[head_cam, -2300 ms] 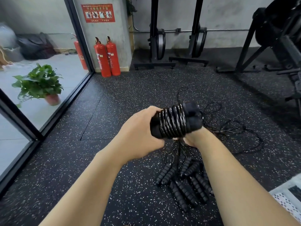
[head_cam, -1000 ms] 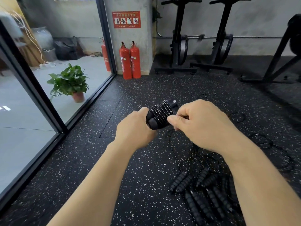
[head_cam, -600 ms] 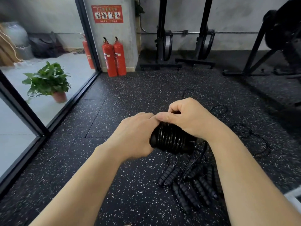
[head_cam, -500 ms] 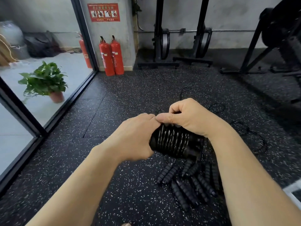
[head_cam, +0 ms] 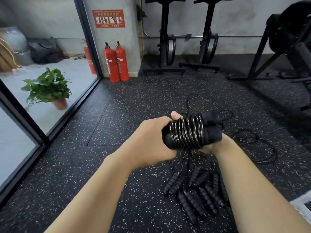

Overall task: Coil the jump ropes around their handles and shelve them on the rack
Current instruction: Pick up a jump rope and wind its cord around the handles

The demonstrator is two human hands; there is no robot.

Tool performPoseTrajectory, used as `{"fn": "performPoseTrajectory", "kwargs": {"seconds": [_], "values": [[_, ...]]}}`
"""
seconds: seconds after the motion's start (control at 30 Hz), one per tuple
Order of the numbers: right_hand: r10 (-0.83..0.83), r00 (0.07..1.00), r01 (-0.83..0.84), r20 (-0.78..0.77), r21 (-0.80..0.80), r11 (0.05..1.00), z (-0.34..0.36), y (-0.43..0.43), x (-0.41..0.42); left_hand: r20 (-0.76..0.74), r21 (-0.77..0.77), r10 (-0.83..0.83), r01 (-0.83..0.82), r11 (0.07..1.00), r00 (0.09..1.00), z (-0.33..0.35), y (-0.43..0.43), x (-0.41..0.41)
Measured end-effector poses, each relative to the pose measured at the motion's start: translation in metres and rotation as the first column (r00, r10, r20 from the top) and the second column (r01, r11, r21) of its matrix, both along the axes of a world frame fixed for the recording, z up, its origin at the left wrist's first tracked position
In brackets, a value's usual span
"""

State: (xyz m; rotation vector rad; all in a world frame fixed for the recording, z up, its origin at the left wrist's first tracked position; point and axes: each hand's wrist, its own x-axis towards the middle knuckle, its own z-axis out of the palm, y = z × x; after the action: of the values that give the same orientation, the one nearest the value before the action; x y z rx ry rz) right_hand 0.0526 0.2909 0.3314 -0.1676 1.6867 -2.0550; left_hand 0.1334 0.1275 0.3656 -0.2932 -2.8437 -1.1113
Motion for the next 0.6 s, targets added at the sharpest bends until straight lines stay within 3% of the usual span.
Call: {"fn": "performPoseTrajectory", "kwargs": {"seconds": [0.13,0.3,0.6], "values": [[0.151,0.986,-0.136,-0.071,0.183,0.974,0.006,-0.029,0.010,0.040,0.114,0.173,-0.177,0.978,0.984,0.000,-0.004,-0.004],[0.114,0.991,-0.080,-0.074,0.362,0.929,0.001,-0.048,0.021,0.081,0.162,0.328,-0.337,0.927,0.941,-0.008,-0.018,-0.012],[0.185,0.940,0.002,-0.287,0.548,0.837,0.005,-0.064,0.032,0.062,0.155,0.479,-0.482,0.862,0.876,-0.021,-0.038,-0.020]]}}
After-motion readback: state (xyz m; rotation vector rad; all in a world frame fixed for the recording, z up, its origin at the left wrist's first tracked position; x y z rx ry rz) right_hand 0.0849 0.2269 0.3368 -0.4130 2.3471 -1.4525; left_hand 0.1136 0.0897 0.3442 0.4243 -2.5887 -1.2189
